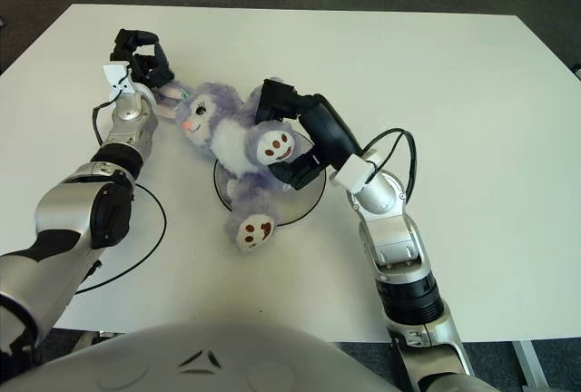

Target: Put the doll into the plate.

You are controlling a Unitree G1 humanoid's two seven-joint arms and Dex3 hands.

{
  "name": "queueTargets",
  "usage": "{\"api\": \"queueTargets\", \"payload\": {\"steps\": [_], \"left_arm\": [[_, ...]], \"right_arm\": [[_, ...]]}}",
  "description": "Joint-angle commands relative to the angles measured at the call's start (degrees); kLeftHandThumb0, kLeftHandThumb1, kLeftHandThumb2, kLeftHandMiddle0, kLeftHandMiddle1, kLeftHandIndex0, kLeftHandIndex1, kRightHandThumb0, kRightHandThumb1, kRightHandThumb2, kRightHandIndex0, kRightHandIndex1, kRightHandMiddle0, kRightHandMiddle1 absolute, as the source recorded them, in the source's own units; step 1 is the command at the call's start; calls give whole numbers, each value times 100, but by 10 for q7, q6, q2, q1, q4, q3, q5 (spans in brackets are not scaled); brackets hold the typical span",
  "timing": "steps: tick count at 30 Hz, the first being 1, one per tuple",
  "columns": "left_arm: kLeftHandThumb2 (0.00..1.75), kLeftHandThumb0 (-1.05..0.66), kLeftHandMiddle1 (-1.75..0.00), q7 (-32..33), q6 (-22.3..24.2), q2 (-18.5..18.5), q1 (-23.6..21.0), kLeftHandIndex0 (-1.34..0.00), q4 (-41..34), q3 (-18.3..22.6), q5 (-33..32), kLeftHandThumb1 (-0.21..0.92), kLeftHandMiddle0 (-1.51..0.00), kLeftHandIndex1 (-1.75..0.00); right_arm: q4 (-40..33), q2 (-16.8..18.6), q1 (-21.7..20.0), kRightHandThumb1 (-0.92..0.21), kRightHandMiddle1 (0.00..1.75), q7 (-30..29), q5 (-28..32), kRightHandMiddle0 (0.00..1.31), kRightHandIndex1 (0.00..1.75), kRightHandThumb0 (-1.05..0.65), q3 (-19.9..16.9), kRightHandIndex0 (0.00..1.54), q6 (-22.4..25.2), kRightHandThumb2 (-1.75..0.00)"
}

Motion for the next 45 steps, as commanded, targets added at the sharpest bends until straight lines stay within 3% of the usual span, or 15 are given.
{"api": "queueTargets", "payload": {"steps": [1, 7, 21, 29, 34, 41, 45], "left_arm": [[125, -1, -175, -6, -8, 21, 5, -43, -17, 10, -10, 39, -45, -175], [125, -1, -175, -46, -18, 23, 5, -43, -32, 44, -57, 39, -45, -175], [130, -1, -175, -143, 25, 95, -11, -47, -29, 103, -132, 34, -49, -175], [140, -1, -175, -288, 35, 138, -30, -53, 15, 161, -202, 25, -55, -175], [146, -1, -175, -343, 33, 148, -27, -57, 24, 177, -219, 20, -59, -175], [153, -1, -175, -346, 7, 148, -21, -61, 24, 173, -207, 14, -63, -175], [155, -1, -175, -286, 2, 151, -15, -63, 20, 145, -166, 12, -64, -175]], "right_arm": [[-4, -6, 5, 1, 175, 2, 23, 63, 171, 0, -26, 87, 13, -169], [-31, 0, 7, 5, 175, 13, 76, 65, 170, 0, -39, 90, 85, -172], [-113, 17, 6, 7, 175, -8, 222, 67, 172, 0, -82, 91, 290, -175], [-137, 34, 6, 7, 175, -32, 286, 67, 172, 0, -103, 90, 349, -174], [-142, 46, 5, 7, 175, -47, 331, 67, 169, 0, -117, 91, 379, -173], [-147, 46, -4, 4, 175, -65, 381, 65, 167, 0, -129, 90, 420, -170], [-148, 47, -7, 3, 175, -75, 409, 64, 166, 0, -138, 90, 435, -169]]}}
